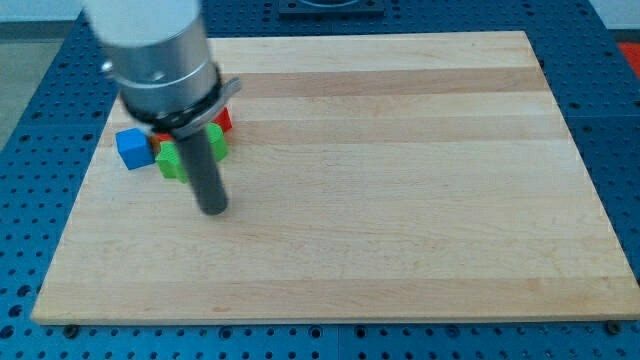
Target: Push green star towards top center
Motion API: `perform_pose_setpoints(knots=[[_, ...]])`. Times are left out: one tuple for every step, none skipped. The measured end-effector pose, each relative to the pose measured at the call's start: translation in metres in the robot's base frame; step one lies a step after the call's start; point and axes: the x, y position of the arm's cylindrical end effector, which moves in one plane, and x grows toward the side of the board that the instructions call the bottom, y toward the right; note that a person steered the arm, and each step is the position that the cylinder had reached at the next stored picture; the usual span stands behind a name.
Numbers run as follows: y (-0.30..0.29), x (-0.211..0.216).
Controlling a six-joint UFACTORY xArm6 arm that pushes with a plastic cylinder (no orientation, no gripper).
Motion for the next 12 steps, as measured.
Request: perform_pose_setpoints(knots=[[-0.040,0.001],[-0.056,-0.004],[-0.057,-0.014],[-0.068,-0.020],[-0.121,-0.019],[-0.153,-0.029],[-0.152,-0.037],[-0.152,-0.073],[-0.150,-0.086],[-0.128,-0.089],[-0.097,-0.089],[-0.078,-0.089]])
